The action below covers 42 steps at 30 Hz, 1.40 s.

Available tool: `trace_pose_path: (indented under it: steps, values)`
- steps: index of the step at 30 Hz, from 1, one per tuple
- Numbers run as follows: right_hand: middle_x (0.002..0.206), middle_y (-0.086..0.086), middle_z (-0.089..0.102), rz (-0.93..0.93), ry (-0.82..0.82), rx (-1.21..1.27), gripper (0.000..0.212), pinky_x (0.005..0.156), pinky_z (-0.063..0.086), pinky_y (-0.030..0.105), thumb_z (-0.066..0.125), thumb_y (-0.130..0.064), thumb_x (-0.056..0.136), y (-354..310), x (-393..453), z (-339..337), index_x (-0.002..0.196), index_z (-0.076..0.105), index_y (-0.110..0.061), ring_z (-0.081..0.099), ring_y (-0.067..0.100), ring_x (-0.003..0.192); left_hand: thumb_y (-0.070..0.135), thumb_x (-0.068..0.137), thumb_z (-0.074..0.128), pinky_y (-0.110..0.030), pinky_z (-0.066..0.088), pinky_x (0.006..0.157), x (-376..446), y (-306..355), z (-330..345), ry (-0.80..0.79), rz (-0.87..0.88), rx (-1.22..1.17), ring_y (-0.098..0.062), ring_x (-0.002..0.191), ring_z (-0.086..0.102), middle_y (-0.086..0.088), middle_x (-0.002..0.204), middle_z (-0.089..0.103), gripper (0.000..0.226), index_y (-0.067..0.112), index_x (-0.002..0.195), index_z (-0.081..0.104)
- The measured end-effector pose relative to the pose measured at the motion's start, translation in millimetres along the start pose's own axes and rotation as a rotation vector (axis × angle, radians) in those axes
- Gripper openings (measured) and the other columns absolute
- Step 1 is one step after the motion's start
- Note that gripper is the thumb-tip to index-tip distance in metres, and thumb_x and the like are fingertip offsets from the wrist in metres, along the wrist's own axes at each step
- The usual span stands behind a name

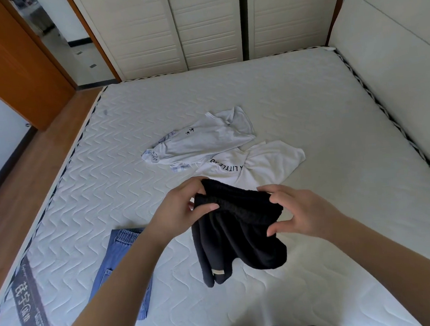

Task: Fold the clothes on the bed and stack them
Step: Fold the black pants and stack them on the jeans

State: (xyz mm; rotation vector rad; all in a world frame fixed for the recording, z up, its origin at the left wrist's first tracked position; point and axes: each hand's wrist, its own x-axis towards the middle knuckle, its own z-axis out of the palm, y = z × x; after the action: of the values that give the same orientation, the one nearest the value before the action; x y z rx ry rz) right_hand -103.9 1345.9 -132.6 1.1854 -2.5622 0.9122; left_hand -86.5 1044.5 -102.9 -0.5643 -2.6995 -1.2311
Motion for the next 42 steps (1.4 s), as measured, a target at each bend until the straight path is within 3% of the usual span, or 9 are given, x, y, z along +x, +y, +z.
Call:
trace_pose_path:
  steps: [6,11,16,21,25,28,31,36,42]
  values:
    - [0.117,0.006,0.068,-0.012,0.065,-0.202,0.042,0.05,0.033,0.015,0.067,-0.044,0.081,3.3,11.0,-4.1,0.074,0.055,-0.005,0.052,0.018,0.044,0.05,0.073,0.07,-0.018,0.047,0.057,7.5,5.4,3.3,0.066,0.038,-0.028,0.005,0.087,0.058,0.034,0.111,0.057,0.031,0.031,0.083,0.049]
    - [0.088,0.006,0.066,0.006,0.03,-0.234,0.031,0.045,0.045,0.025,0.055,-0.033,0.092,-2.2,23.7,-9.0,0.084,0.058,-0.004,0.055,0.021,0.052,0.048,0.067,0.08,-0.024,0.043,0.052,13.7,5.1,-2.1,0.137,0.105,-0.088,-0.008,0.079,0.058,0.008,0.088,0.061,0.042,0.024,0.072,0.045]
    - [0.079,-0.002,0.058,0.254,0.061,0.011,0.032,0.048,0.038,0.026,0.061,-0.032,0.088,-10.7,35.7,-15.1,0.087,0.03,-0.04,0.043,0.011,0.051,0.047,0.066,0.082,-0.022,0.041,0.056,16.6,2.0,-8.5,0.206,0.145,-0.121,-0.011,0.069,0.05,-0.003,0.073,0.054,0.05,0.025,0.066,0.037]
    - [0.094,-0.011,0.062,0.285,0.127,0.101,0.024,0.071,0.053,0.041,0.06,-0.048,0.084,-25.1,44.5,-21.8,0.092,0.037,-0.045,0.064,0.022,0.078,0.063,0.064,0.077,-0.031,0.048,0.061,15.1,-6.1,-21.4,0.207,0.107,-0.094,-0.012,0.068,0.05,0.005,0.075,0.053,0.05,0.029,0.069,0.039]
    - [0.094,-0.008,0.066,0.302,0.137,0.071,0.031,0.072,0.054,0.043,0.059,-0.057,0.08,-33.2,48.2,-25.0,0.098,0.048,-0.034,0.067,0.026,0.08,0.071,0.064,0.07,-0.016,0.043,0.063,14.1,-7.5,-33.2,0.071,0.005,0.031,-0.003,0.071,0.051,0.017,0.083,0.051,0.05,0.043,0.093,0.041]
    - [0.093,-0.006,0.067,0.324,0.108,0.033,0.029,0.071,0.051,0.023,0.07,-0.04,0.083,-36.0,49.5,-25.3,0.101,0.055,-0.022,0.064,0.016,0.079,0.053,0.074,0.076,-0.022,0.046,0.083,25.2,-4.1,-42.2,-0.129,0.116,0.295,-0.001,0.09,0.052,0.017,0.099,0.052,0.066,0.036,0.131,0.048]
    - [0.094,-0.009,0.067,0.335,0.068,-0.013,0.028,0.067,0.041,0.008,0.071,-0.036,0.084,-42.7,51.1,-26.5,0.102,0.057,-0.02,0.059,0.005,0.076,0.039,0.074,0.079,-0.033,0.038,0.096,40.3,8.2,-42.1,-0.3,0.167,0.556,-0.019,0.109,0.049,0.005,0.115,0.054,0.064,0.026,0.131,0.052]
    - [0.096,-0.005,0.067,0.382,0.179,0.021,0.031,0.074,0.049,0.029,0.074,-0.032,0.083,-53.8,48.7,-25.1,0.105,0.054,-0.021,0.065,0.02,0.082,0.044,0.071,0.08,-0.029,0.042,0.091,57.0,47.6,-9.6,-0.382,0.173,0.397,-0.013,0.114,0.053,0.007,0.132,0.056,0.085,0.028,0.141,0.033]
    - [0.109,-0.02,0.065,0.435,0.266,0.327,0.053,0.093,0.047,0.017,0.077,-0.023,0.081,-45.3,24.1,-37.2,0.112,0.043,-0.05,0.063,0.001,0.105,0.035,0.088,0.064,-0.035,0.048,0.083,75.3,67.3,14.7,-0.399,0.122,0.408,-0.017,0.105,0.06,0.009,0.114,0.066,0.046,0.031,0.132,0.05]
